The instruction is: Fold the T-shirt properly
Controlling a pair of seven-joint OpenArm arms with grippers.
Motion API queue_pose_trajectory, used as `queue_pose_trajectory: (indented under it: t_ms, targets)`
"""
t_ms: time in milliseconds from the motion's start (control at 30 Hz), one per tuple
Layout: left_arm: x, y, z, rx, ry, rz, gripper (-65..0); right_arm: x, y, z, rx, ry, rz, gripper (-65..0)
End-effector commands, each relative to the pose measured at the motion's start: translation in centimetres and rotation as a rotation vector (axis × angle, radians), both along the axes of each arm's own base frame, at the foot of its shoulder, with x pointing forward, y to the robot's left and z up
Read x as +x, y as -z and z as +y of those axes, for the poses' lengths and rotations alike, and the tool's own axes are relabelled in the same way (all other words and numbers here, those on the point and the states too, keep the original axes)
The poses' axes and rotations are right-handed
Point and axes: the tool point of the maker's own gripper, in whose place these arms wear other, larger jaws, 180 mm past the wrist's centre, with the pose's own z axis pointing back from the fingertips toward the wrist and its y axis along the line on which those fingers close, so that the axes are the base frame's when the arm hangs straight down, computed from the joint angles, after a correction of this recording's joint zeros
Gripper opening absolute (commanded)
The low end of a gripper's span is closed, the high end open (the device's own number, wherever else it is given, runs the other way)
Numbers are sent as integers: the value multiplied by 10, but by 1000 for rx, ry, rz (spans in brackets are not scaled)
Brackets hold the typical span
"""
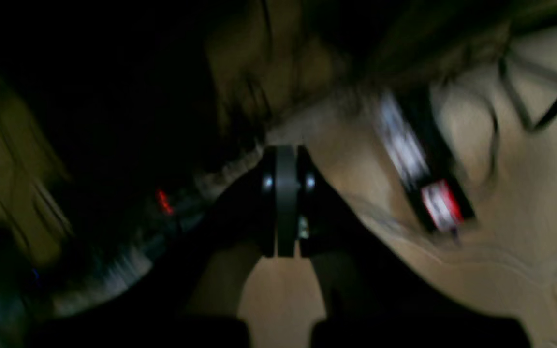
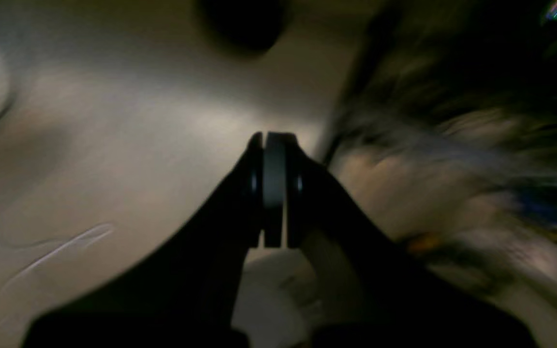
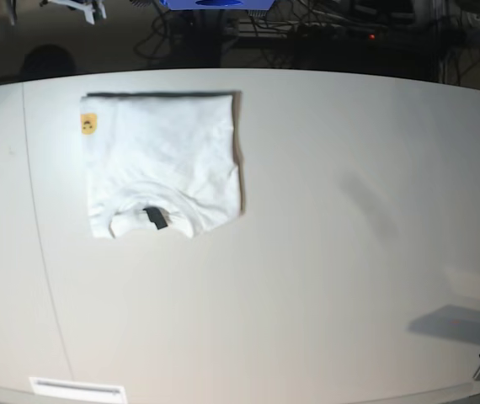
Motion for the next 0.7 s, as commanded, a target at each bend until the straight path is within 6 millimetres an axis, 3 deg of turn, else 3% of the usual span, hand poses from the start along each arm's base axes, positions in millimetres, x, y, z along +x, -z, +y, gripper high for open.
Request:
queue_pose_trajectory:
  t_ms: [0, 67, 133, 267, 367, 533, 667]
  targets:
    - [-1, 9, 1, 33, -18, 73, -650, 7, 1, -8, -17, 37, 22, -640]
    - [11, 20, 14, 100, -82, 171, -650, 18, 9, 1, 25, 88, 81, -640]
    - [23, 25, 31, 153, -233, 242, -650, 38, 10, -3, 9, 128, 107, -640]
    - [30, 31, 24, 32, -437, 411, -650, 53, 6, -24, -30, 148, 106, -640]
    - [35, 31, 13, -37, -427, 449, -650, 61, 7, -22, -12, 139, 102, -640]
    - [39, 31, 16, -32, -417, 441, -650, 63, 8, -28, 23, 136, 120, -640]
    - [54, 31, 19, -39, -423, 400, -650, 67, 9, -26, 49, 134, 122, -640]
